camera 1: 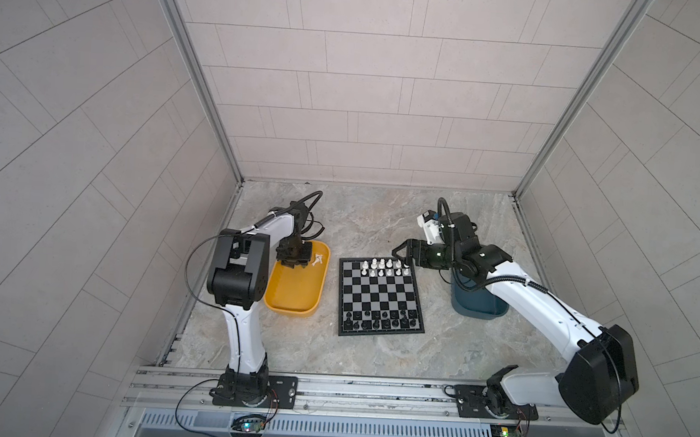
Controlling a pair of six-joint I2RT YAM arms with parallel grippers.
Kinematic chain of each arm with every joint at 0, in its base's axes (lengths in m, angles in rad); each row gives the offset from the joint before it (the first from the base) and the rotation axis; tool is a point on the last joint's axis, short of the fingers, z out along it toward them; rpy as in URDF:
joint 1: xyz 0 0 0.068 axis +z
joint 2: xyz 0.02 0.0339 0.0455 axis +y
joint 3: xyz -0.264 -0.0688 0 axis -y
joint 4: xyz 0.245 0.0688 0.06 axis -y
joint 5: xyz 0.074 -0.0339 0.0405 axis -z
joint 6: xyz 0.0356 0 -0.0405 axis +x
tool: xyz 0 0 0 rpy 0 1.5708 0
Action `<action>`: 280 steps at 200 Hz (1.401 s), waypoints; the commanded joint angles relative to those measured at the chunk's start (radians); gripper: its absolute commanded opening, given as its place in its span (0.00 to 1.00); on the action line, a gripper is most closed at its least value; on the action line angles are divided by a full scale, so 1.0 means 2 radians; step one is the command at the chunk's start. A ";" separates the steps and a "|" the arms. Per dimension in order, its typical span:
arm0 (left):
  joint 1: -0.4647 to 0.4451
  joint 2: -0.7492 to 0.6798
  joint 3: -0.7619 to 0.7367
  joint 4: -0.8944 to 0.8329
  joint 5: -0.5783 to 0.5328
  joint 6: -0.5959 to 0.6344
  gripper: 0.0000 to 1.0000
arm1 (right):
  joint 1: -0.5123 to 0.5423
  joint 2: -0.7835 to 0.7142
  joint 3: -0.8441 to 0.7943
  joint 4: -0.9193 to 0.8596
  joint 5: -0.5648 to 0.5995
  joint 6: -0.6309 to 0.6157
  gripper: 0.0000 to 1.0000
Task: Set up the chess pieces on the board
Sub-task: 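Lift the white piece with the left gripper and carry it over the board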
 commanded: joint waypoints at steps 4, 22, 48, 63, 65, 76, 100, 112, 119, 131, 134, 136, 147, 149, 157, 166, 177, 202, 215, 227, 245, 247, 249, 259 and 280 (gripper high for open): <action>-0.003 0.001 -0.009 -0.004 0.014 -0.013 0.46 | -0.004 -0.006 0.008 -0.002 -0.003 0.003 0.84; -0.003 0.002 -0.004 -0.007 -0.007 -0.015 0.48 | -0.005 -0.006 0.008 -0.002 -0.003 0.002 0.84; -0.003 0.010 0.002 -0.004 -0.007 -0.029 0.46 | -0.005 -0.004 0.008 0.001 -0.004 0.003 0.85; -0.003 0.012 0.004 -0.001 -0.022 -0.037 0.45 | -0.005 -0.004 0.008 -0.001 -0.003 0.001 0.85; -0.002 0.013 0.004 -0.001 -0.024 -0.037 0.44 | -0.005 -0.004 0.008 -0.001 -0.002 0.001 0.85; -0.002 0.014 0.007 -0.002 -0.030 -0.038 0.44 | -0.005 -0.004 0.008 -0.001 -0.003 0.001 0.86; -0.002 0.021 0.007 -0.003 -0.032 -0.038 0.40 | -0.005 -0.005 0.009 -0.001 -0.003 0.000 0.87; -0.002 0.021 0.005 -0.002 -0.038 -0.040 0.39 | -0.005 -0.004 0.010 0.000 -0.004 0.000 0.88; -0.002 0.020 0.003 0.001 -0.044 -0.041 0.38 | -0.005 -0.004 0.010 0.001 -0.005 0.001 0.88; 0.000 0.016 0.001 0.005 -0.051 -0.043 0.38 | -0.005 -0.003 0.009 0.002 -0.006 0.002 0.88; 0.001 0.015 0.001 0.004 -0.050 -0.043 0.38 | -0.005 -0.002 0.009 0.002 -0.007 0.003 0.88; 0.001 0.015 0.001 0.005 -0.050 -0.043 0.38 | -0.005 -0.002 0.009 0.002 -0.007 0.003 0.87; 0.002 0.015 0.002 0.005 -0.053 -0.042 0.37 | -0.005 -0.002 0.009 0.003 -0.007 0.003 0.88; 0.002 0.015 0.002 0.006 -0.054 -0.042 0.37 | -0.005 -0.001 0.009 0.003 -0.007 0.003 0.88; 0.003 0.014 0.001 0.008 -0.057 -0.043 0.37 | -0.005 -0.001 0.009 0.003 -0.008 0.003 0.88; 0.005 0.014 -0.001 0.014 -0.053 -0.045 0.35 | -0.005 -0.001 0.009 0.005 -0.009 0.004 0.88; 0.007 0.014 -0.001 0.017 -0.050 -0.047 0.34 | -0.005 -0.001 0.009 0.006 -0.009 0.005 0.87; 0.008 0.015 0.001 0.022 -0.047 -0.047 0.32 | -0.005 -0.001 0.009 0.007 -0.009 0.006 0.87; 0.008 0.016 -0.001 0.021 -0.046 -0.048 0.29 | -0.005 -0.001 0.010 0.006 -0.009 0.006 0.87; 0.008 0.015 -0.005 0.022 -0.040 -0.050 0.26 | -0.005 0.000 0.011 0.006 -0.009 0.006 0.87; 0.008 0.006 -0.012 0.025 -0.038 -0.052 0.22 | -0.005 0.001 0.013 0.006 -0.008 0.006 0.87; 0.008 0.005 -0.013 0.025 -0.038 -0.052 0.22 | -0.005 0.001 0.012 0.007 -0.008 0.006 0.87; 0.007 0.004 -0.012 0.025 -0.038 -0.052 0.21 | -0.005 0.002 0.013 0.007 -0.009 0.007 0.87; 0.008 -0.007 -0.017 0.024 -0.037 -0.052 0.19 | -0.005 0.002 0.014 0.007 -0.008 0.007 0.87; 0.007 -0.044 -0.027 0.019 -0.029 -0.053 0.15 | -0.005 0.005 0.015 0.013 -0.009 0.011 0.87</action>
